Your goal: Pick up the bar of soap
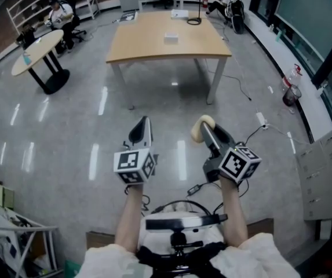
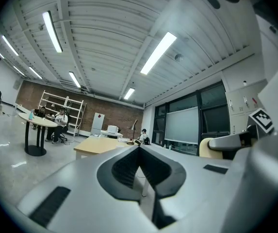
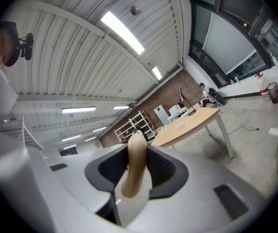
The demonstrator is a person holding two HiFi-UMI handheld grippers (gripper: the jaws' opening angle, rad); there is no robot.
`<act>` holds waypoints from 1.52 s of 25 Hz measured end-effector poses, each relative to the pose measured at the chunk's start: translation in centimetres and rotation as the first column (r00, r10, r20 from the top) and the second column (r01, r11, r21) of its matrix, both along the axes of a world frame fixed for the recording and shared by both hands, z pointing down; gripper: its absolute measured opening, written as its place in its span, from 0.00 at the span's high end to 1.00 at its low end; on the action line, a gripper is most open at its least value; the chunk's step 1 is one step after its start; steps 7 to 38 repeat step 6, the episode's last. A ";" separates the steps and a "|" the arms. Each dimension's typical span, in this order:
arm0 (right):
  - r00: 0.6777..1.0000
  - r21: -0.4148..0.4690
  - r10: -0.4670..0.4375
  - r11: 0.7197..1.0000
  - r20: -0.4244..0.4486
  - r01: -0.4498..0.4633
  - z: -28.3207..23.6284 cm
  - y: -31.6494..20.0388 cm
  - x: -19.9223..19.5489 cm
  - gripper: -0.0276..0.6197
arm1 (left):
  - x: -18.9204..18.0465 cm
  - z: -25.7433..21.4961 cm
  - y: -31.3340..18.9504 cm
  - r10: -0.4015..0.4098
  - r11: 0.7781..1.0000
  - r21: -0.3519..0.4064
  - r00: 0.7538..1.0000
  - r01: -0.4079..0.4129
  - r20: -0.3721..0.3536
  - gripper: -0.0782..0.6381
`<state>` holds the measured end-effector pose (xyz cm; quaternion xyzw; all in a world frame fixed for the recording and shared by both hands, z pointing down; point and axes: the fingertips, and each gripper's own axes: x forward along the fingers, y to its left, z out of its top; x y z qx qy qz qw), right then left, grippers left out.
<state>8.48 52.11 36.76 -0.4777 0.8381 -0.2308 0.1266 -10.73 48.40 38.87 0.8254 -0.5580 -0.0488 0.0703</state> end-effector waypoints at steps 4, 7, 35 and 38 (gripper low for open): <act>1.000 0.006 -0.005 1.000 -0.003 0.005 -0.1 -0.1 0.1 0.76 | 0.0 -0.3 -0.2 -0.008 1.000 0.008 1.000 0.007 0.005 0.88; 1.000 0.006 -0.004 1.000 0.000 0.004 0.0 -0.2 0.3 0.76 | 0.1 -0.2 -0.4 -0.007 1.000 0.010 1.000 0.007 0.009 0.88; 1.000 0.006 -0.004 1.000 0.000 0.004 0.0 -0.2 0.3 0.76 | 0.1 -0.2 -0.4 -0.007 1.000 0.010 1.000 0.007 0.009 0.88; 1.000 0.006 -0.004 1.000 0.000 0.004 0.0 -0.2 0.3 0.76 | 0.1 -0.2 -0.4 -0.007 1.000 0.010 1.000 0.007 0.009 0.88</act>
